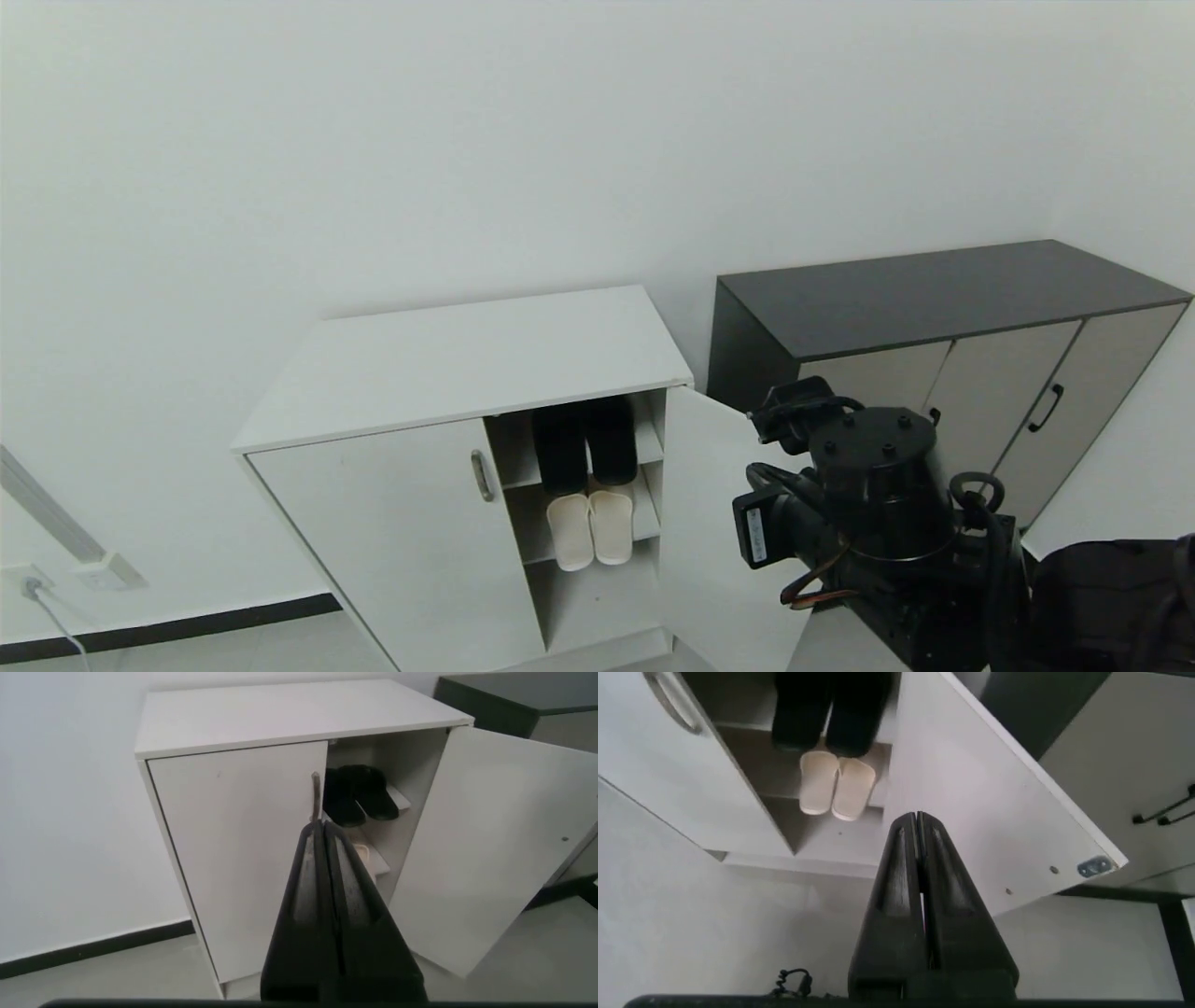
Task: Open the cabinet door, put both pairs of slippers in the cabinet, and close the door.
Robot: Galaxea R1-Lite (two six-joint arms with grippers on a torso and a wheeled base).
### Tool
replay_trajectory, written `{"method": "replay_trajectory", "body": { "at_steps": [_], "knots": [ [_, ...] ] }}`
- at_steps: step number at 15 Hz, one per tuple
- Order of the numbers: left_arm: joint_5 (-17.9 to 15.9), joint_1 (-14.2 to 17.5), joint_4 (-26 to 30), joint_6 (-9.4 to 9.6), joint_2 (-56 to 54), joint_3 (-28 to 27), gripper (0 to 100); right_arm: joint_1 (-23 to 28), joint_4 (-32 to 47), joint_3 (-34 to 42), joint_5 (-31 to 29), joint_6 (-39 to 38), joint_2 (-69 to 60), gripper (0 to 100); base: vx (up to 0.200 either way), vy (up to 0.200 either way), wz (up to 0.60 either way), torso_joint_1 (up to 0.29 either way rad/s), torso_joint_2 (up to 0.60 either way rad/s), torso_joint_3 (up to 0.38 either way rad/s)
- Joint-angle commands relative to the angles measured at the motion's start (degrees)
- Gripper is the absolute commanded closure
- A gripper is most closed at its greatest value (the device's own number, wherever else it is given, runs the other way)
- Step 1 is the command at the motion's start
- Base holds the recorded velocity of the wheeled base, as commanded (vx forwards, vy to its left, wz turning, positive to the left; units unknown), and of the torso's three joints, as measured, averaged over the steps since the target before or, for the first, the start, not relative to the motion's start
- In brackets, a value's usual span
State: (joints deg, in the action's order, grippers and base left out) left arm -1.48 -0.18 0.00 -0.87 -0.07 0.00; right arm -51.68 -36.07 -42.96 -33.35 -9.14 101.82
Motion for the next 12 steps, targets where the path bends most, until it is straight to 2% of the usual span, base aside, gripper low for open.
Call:
{"method": "replay_trajectory", "body": {
  "at_steps": [1,4,7,9,12],
  "knots": [
    [0.0,0.0,0.0,-0.01,0.1,0.0,100,0.0,-0.1,0.0,0.0,0.0,0.0,100,-0.200,0.000,0.00,-0.002,0.00,0.002],
    [0.0,0.0,0.0,-0.10,0.1,0.0,100,0.3,-0.1,0.0,0.0,0.0,0.5,100,-0.200,0.000,0.00,0.006,0.00,0.002],
    [0.0,0.0,0.0,-0.01,0.1,0.0,100,2.8,-0.1,-0.2,0.0,0.1,1.5,100,0.000,0.000,0.00,0.000,0.00,0.000],
    [0.1,0.0,0.0,-0.01,0.1,0.0,100,6.7,-0.1,-3.4,1.1,0.1,3.2,100,0.000,0.000,0.00,0.000,0.00,0.000],
    [0.1,0.0,0.0,-0.01,0.1,0.0,100,15.5,0.2,-9.2,6.3,2.3,6.8,100,0.000,0.000,0.00,0.000,0.00,0.000]
  ]
}}
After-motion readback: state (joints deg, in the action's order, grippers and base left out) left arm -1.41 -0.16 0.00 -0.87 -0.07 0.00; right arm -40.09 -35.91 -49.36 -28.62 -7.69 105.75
